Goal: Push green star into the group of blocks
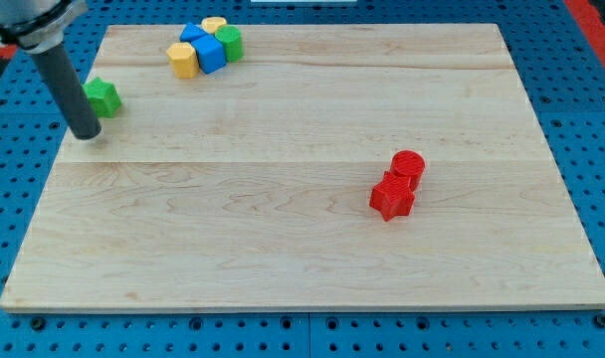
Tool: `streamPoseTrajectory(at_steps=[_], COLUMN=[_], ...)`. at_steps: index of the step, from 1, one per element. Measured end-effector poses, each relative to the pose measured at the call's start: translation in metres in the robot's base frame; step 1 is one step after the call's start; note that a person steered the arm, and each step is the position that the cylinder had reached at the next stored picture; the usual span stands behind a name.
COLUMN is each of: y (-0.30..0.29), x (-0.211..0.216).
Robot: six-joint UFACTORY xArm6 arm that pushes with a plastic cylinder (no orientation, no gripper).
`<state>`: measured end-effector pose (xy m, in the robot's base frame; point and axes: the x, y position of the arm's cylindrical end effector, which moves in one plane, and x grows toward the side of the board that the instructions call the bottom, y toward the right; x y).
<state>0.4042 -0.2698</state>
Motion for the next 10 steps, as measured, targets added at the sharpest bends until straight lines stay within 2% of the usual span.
streamPoseTrajectory(at_steps=[6,9,10], y=[0.016,0.067,0.061], x=[-0.114,-0.135,-0.142])
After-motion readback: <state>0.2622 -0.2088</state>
